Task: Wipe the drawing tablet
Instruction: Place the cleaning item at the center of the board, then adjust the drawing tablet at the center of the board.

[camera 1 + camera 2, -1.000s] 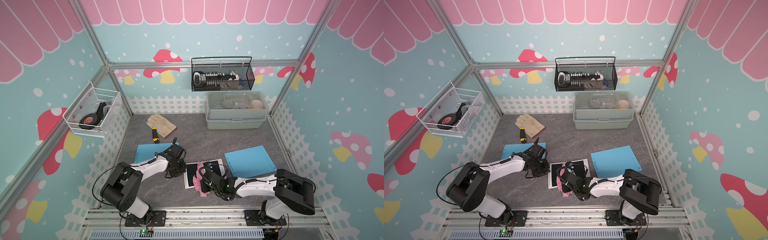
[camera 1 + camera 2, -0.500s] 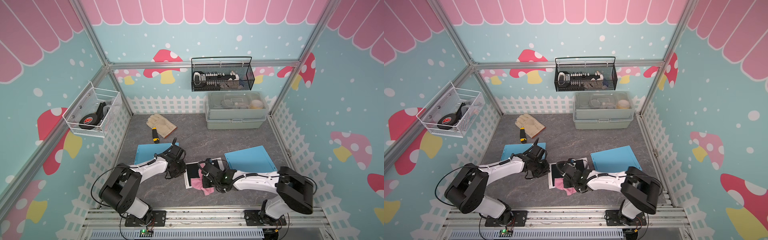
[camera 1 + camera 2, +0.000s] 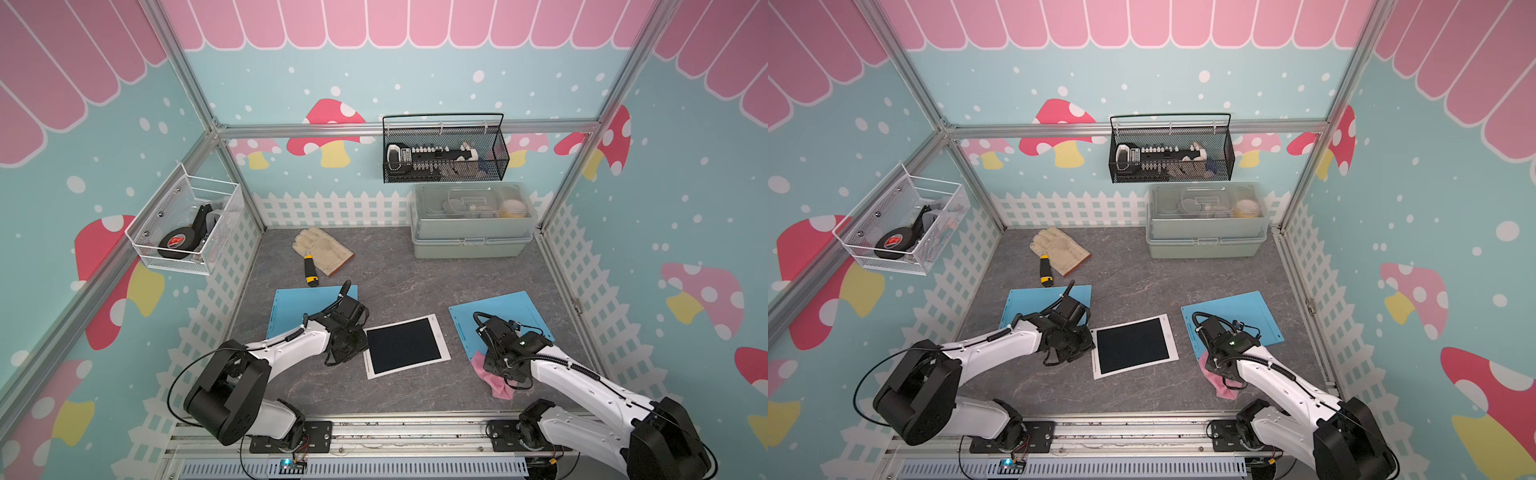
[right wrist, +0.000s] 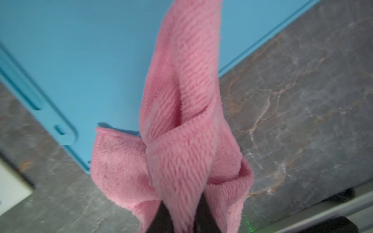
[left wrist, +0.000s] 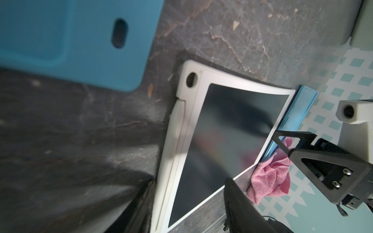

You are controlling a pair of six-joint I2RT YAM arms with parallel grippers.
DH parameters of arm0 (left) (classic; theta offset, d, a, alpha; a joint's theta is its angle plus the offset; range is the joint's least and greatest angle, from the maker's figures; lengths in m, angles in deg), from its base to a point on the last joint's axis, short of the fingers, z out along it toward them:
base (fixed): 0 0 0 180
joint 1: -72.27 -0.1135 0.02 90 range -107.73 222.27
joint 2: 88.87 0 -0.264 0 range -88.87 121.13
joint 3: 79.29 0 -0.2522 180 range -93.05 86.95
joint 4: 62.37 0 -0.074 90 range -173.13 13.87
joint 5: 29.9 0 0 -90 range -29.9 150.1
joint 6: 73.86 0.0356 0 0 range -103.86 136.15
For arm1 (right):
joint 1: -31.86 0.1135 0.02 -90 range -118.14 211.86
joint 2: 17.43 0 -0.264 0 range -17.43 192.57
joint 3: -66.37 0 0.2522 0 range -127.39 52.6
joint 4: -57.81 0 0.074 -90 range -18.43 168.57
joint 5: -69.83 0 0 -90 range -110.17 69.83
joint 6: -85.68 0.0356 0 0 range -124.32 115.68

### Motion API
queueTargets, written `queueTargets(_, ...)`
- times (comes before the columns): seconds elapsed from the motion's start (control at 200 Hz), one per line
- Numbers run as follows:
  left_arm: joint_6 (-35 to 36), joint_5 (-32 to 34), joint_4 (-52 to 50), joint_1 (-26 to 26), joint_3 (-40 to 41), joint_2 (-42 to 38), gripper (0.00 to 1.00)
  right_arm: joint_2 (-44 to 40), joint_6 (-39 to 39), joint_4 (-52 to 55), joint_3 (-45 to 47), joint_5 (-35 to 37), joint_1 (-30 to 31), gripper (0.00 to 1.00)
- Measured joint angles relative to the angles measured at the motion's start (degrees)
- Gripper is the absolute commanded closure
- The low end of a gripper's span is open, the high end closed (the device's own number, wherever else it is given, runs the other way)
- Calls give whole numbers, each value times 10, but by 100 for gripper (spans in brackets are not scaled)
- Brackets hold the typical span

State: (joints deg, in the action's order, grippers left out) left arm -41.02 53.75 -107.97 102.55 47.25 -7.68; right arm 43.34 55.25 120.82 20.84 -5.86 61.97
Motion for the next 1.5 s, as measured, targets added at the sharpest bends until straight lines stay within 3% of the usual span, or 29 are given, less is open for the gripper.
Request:
queueTargets(0.145, -10, -12, -2, 1, 17, -39, 49, 1, -44, 14, -38, -14, -16, 46)
queueTargets(0.395, -22, -83, 61, -34, 70, -73, 46, 0, -122, 33, -173, -21, -16, 31)
queueTargets(0.52, -26, -121, 100, -48, 89, -73, 45, 22, -193, 3, -205, -95, -18, 25)
queueTargets(0.695, -27, -154, 140, -52, 96, -63, 44, 139, -269, -78, -213, -273, -19, 26)
queueTargets(0.896, -27, -170, 161, -52, 97, -53, 44, 235, -290, -157, -204, -401, -41, 26)
queueTargets(1.371, -27, -203, 202, -54, 93, -21, 44, 378, -327, -226, -216, -512, -108, 26)
queueTargets(1.501, -26, -206, 202, -55, 87, -13, 44, 396, -338, -234, -226, -544, -122, 31)
